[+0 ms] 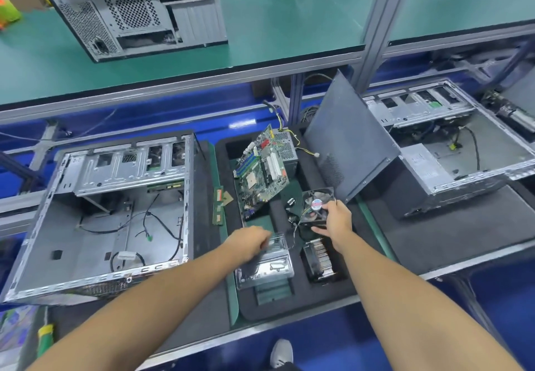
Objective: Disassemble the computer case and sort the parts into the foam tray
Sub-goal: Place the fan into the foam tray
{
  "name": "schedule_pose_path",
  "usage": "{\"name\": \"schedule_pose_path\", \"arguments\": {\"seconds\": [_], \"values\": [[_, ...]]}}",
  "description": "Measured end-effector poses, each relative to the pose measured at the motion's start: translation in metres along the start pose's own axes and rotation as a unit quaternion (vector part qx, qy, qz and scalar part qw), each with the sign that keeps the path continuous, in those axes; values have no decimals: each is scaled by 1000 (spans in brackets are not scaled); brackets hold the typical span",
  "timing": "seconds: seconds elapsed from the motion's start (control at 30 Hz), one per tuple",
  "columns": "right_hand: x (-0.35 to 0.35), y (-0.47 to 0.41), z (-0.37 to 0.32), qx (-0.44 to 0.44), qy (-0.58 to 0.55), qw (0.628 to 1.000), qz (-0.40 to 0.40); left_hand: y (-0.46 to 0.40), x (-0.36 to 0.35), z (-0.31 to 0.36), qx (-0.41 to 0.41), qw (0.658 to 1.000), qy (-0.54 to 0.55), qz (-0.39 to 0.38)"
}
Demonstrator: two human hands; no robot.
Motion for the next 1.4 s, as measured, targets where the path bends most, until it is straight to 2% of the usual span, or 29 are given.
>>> {"name": "schedule_pose_path", "arguments": {"seconds": [0.13, 0.3, 0.47, 0.63, 0.77, 0.87, 1.03, 1.2, 1.4], "values": [[15, -2, -5, 15, 120, 992, 38, -2, -6, 0, -9, 1000, -15, 16], [29, -2, -15, 57, 250, 963, 83, -2, -11, 0, -5, 998, -14, 54], [42, -1, -25, 96, 379, 910, 139, 1, -9, 3, -11, 995, -43, 89], [60, -5, -30, 93, 478, 860, 154, 1, -6, 2, -12, 994, -43, 104], [76, -9, -29, 78, 511, 845, 135, 2, -3, -1, -9, 994, -16, 111], [75, -8, -26, 74, 500, 857, 105, 0, 1, -3, -12, 995, 17, 102], [46, -7, -24, 116, 473, 870, 80, -2, 0, -5, -14, 994, 41, 102], [13, -19, -12, 90, 490, 867, 21, -2, -8, -8, -19, 993, 39, 114], [16, -18, -8, 129, 500, 851, 94, -2, -16, -8, -33, 989, 32, 143]]}}
Point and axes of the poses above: each hand's wrist, its own y-axis away from the middle knuckle, its own x-axis out of the back of the hand, z = x × y, the point moved 2 cm from there along -y, towards the middle knuckle, and after that the axes turned 13 degrees about -z, right-handed, at the moved point
